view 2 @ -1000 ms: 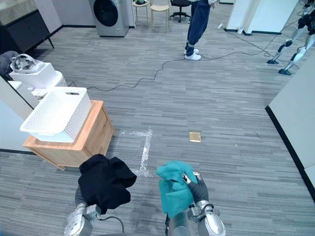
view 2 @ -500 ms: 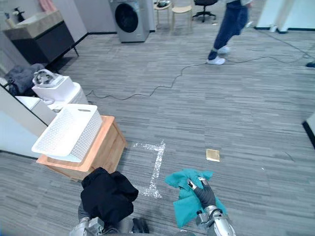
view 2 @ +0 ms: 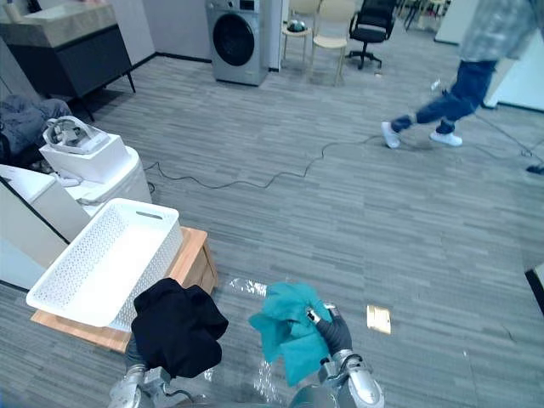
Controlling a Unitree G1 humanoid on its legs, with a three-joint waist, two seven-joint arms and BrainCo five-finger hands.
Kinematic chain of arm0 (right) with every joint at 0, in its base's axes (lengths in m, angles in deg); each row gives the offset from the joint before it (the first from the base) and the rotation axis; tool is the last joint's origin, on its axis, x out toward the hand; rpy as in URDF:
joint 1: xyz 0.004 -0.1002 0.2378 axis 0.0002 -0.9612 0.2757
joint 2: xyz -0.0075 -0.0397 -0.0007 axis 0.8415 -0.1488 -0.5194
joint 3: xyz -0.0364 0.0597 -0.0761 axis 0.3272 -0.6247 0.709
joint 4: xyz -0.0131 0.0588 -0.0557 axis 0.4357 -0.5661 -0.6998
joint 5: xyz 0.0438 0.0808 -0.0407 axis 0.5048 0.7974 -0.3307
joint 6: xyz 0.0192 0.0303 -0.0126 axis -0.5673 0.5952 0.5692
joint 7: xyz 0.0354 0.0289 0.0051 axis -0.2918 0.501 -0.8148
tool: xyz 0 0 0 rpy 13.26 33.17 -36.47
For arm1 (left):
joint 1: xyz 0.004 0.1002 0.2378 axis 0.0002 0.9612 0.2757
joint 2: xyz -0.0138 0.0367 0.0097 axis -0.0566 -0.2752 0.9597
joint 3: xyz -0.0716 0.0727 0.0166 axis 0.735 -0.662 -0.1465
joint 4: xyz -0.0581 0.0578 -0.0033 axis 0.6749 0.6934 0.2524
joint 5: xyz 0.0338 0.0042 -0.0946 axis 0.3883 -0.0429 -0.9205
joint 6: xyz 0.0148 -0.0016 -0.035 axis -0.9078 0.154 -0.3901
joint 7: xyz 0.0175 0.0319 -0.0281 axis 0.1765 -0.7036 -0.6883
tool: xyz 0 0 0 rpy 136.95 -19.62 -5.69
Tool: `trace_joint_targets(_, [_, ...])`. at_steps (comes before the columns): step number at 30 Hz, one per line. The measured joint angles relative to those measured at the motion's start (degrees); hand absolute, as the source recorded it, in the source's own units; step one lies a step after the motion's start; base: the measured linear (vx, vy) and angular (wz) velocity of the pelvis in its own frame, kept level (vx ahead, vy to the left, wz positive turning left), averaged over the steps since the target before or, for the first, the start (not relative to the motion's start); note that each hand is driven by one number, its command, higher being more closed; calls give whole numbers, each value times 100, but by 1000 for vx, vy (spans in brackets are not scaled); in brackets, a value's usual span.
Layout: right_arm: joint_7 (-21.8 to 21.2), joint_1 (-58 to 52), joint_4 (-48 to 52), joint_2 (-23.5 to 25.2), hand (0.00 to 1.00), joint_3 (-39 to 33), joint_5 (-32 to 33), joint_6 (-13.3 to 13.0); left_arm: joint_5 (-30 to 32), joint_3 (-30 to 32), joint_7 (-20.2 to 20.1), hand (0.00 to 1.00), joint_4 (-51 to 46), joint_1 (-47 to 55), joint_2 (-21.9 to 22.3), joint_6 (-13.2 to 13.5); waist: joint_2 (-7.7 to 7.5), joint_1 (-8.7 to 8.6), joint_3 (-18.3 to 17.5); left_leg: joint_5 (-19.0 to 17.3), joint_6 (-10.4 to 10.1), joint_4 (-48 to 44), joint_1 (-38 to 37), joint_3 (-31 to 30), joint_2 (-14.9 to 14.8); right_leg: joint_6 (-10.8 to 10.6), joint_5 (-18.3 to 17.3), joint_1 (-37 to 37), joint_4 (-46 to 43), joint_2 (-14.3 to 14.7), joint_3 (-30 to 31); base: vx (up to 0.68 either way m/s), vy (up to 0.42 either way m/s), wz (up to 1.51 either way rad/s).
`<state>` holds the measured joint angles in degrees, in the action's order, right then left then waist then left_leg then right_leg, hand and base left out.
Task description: Tidy the bed and pick cloth on bed and put in laundry
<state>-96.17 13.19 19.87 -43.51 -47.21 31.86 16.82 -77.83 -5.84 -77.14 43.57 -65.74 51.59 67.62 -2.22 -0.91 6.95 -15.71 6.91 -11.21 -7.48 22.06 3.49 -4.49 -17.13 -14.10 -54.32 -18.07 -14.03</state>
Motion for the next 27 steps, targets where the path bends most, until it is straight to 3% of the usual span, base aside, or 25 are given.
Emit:
trace_joint_targets(2, [18, -38, 49, 4, 100, 14, 1, -1, -3, -95, -6, 100, -5, -81, -26, -37, 35, -55, 15, -14, -90, 130, -182, -376, -38, 13, 17, -214, 938, 225, -94, 316, -74, 108])
trace_joint_targets(4, [79, -58, 182, 0, 100, 13, 5, 0, -3, -140, -37, 100, -3, -111, -33, -140, 90, -138, 32, -92, -230, 117, -276, -811, -139, 2, 317, -357, 2143, 544, 92, 385, -183, 128])
trace_joint_targets(6, [177, -84, 449, 2, 100, 18, 13, -2, -1, -169, -101, 100, 1, -25, -42, -192, 147, -162, 64, -230, -475, 81, -404, -1378, -293, -131, 1134, -317, 3733, 917, 809, 429, -275, 127])
trace_joint_targets(7, [206, -98, 504, 9, 100, 23, 14, -10, -1, -173, -143, 100, 2, 15, -61, -193, 116, -159, 57, -287, -571, 63, -428, -1513, -298, -201, 1349, -282, 4070, 956, 1042, 457, -361, 127])
trace_joint_targets(8, [261, -103, 528, 6, 100, 21, 17, -25, -2, -178, -176, 100, 37, 102, -134, -194, 76, -153, 86, -412, -743, -10, -488, -1770, -345, -240, 1988, -137, 4287, 986, 1301, 442, -401, 128])
trace_joint_targets(9, [361, -102, 538, -45, 100, 7, 24, -35, -3, -242, -188, 100, 97, 121, -37, -194, 230, -139, 136, -498, -875, -109, -505, -1908, -540, -31, 1970, -89, 3979, 1109, 1172, 432, -396, 113])
trace_joint_targets(10, [384, -81, 543, -106, 100, -1, 33, -45, -4, -309, -210, 100, 64, 130, -9, -174, 341, -98, 159, -492, -907, -121, -507, -1925, -656, 26, 1832, -102, 3837, 1158, 1094, 396, -361, 84])
trace_joint_targets(11, [394, 7, 543, -160, 100, 7, 51, -48, -6, -401, -293, 100, 56, 192, -7, -121, 474, 0, 232, -435, -1008, -115, -548, -1929, -796, 161, 1492, -193, 3402, 1174, 948, 296, -264, 46])
trace_joint_targets(14, [356, 185, 575, -77, 100, 58, 64, -47, -36, -395, -295, 100, 56, 329, 9, -122, 468, 45, 251, -170, -1096, -411, -497, -1970, -926, 244, 731, -154, 2694, 1008, 512, 340, -356, 73])
trace_joint_targets(15, [346, 195, 599, -45, 100, 91, 59, -47, -39, -395, -294, 100, 55, 338, 24, -122, 442, 45, 258, -105, -1098, -561, -423, -1975, -963, 272, 645, -87, 2686, 988, 424, 243, -287, 77])
trace_joint_targets(18, [315, 291, 694, -56, 100, 236, 41, -42, -59, -390, -286, 100, 21, 329, 216, -121, 456, 69, 285, 370, -1079, -2151, 356, -1590, -1329, 415, 510, 509, 3126, 973, -87, 204, -203, 78])
trace_joint_targets(19, [318, 295, 743, -47, 100, 256, 2, -38, -28, -398, -308, 100, 21, 334, 259, -126, 454, 109, 286, 328, -1047, -2898, 698, -1021, -1668, 529, 545, 874, 3342, 890, -435, 264, -150, 85])
trace_joint_targets(20, [323, 297, 746, -49, 100, 248, 0, -36, -15, -399, -316, 100, 13, 338, 260, -128, 445, 135, 286, 230, -982, -3006, 831, -607, -1786, 492, 570, 1069, 3446, 819, -601, 231, -91, 80])
trace_joint_targets(22, [349, 339, 746, -73, 100, 184, 0, -35, -13, -398, -355, 100, -10, 315, 283, -129, 432, 136, 275, 165, -935, -2667, 933, 27, -1774, 415, 617, 1356, 3607, 680, -866, 225, -13, 76])
trace_joint_targets(23, [357, 372, 745, -105, 100, 94, 1, -34, -12, -397, -394, 100, -72, 311, 321, -129, 469, 135, 269, 257, -930, -2048, 969, 452, -1652, 338, 663, 1515, 3667, 601, -1060, 242, 81, 106])
trace_joint_targets(24, [368, 411, 709, -141, 100, 18, 2, -21, -13, -392, -441, 100, -177, 341, 363, -128, 590, 171, 234, 567, -807, -1270, 959, 881, -1496, 247, 691, 1666, 3693, 611, -1247, 191, 119, 86])
trace_joint_targets(25, [372, 416, 693, -138, 100, 12, 1, -5, -13, -387, -443, 100, -184, 342, 357, -128, 589, 186, 221, 571, -811, -1159, 915, 912, -1477, 225, 691, 1693, 3701, 602, -1257, 183, 146, 118])
trace_joint_targets(27, [404, 473, 686, -107, 100, -8, 0, 27, -15, -379, -515, 100, -253, 329, 301, -129, 504, 180, 200, 704, -619, -258, 598, 743, -1066, 101, 757, 1892, 3827, 510, -1267, 169, 166, 108])
